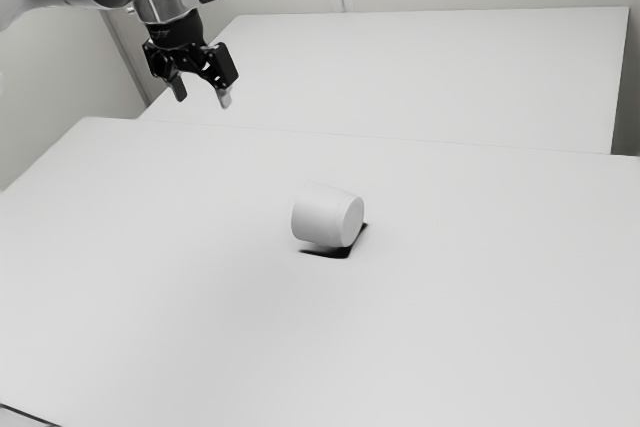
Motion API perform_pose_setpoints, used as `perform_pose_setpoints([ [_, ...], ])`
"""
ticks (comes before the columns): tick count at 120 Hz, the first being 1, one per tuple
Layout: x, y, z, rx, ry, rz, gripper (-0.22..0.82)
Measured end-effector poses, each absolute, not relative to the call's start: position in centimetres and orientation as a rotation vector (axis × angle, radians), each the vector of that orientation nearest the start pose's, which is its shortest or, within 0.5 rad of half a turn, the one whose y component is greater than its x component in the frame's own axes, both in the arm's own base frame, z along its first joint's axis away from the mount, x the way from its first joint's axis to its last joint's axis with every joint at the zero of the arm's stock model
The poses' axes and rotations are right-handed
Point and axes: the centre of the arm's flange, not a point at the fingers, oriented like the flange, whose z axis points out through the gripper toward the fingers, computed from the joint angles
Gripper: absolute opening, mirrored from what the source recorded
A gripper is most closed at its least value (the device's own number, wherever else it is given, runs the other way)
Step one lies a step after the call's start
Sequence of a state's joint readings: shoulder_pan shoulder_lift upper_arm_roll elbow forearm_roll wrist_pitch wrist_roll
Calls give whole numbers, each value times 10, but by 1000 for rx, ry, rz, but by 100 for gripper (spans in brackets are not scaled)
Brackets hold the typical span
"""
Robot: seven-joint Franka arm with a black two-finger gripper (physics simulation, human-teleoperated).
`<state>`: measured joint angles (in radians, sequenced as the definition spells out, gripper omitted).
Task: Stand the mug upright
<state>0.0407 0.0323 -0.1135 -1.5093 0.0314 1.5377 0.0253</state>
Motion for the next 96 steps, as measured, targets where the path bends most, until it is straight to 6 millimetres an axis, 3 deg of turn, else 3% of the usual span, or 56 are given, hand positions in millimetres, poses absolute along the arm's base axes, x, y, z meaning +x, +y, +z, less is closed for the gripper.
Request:
perform_pose_setpoints([
  [19, 563, -37, 631, -3111, 152, 11, 60],
  [36, 584, -37, 621, -3117, 155, 23, 60],
  [55, 608, -18, 583, -3183, 113, 109, 60],
  [73, 626, -14, 544, -3269, 117, 146, 60],
  [96, 636, -11, 496, -3358, 115, 181, 60],
])
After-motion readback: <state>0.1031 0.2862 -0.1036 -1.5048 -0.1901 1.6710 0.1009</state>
